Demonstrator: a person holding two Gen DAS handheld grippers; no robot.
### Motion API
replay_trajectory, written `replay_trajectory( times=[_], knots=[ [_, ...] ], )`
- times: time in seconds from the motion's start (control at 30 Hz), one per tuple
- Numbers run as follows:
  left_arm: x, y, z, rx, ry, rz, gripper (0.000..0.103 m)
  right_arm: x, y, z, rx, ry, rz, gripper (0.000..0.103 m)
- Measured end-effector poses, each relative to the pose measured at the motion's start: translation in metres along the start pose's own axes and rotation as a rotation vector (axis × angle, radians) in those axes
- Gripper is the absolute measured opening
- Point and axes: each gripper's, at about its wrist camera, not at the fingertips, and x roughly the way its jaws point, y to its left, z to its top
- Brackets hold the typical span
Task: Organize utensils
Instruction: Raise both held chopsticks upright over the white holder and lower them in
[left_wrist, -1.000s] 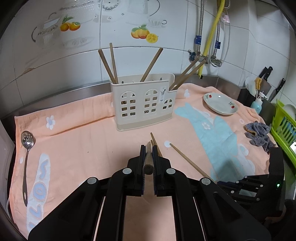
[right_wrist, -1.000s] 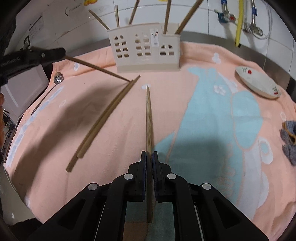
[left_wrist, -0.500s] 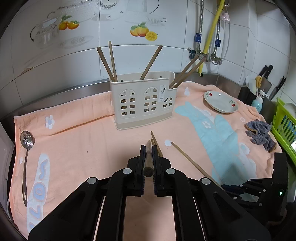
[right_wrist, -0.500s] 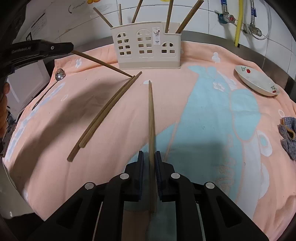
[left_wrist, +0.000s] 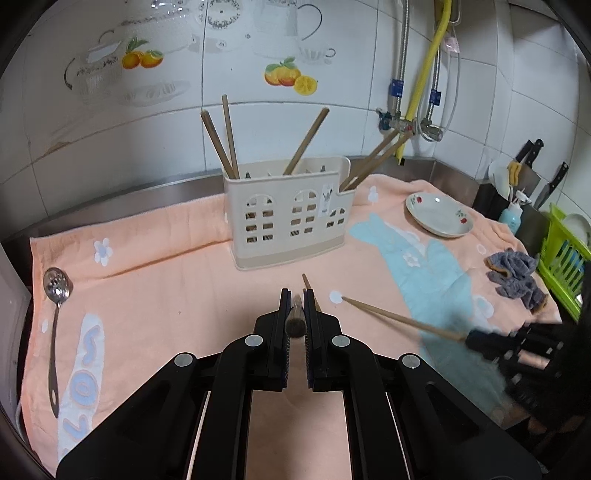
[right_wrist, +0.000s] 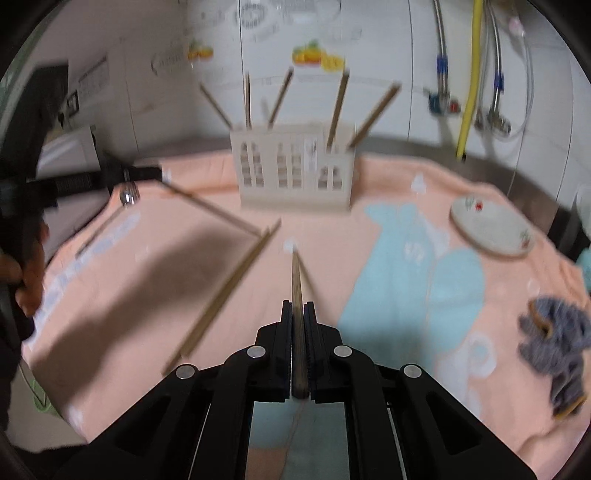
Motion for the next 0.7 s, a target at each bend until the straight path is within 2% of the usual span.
replay_trajectory(
  times=[0.17,0.4,0.57,0.7],
  knots=[
    [-0.004,0.001,0.011,0.014,-0.013,0.002,0.006,-0.010,-0.007,0.041,0.007,-0.083,0.031,0.006],
    [-0.012,0.001,0.045,0.041,-0.046,-0.015,0.005,-0.016,-0.018,0.108,-0.040,-0.135,0.062,0.006],
    [-0.023,-0.004,0.079,0.078,-0.100,-0.011,0.005,-0.025,-0.025,0.161,-0.079,-0.159,0.087,0.006],
    [-0.037,-0.009,0.113,0.106,-0.178,0.001,0.005,-0.035,-0.029,0.194,-0.104,-0.175,0.101,0.006]
  ],
)
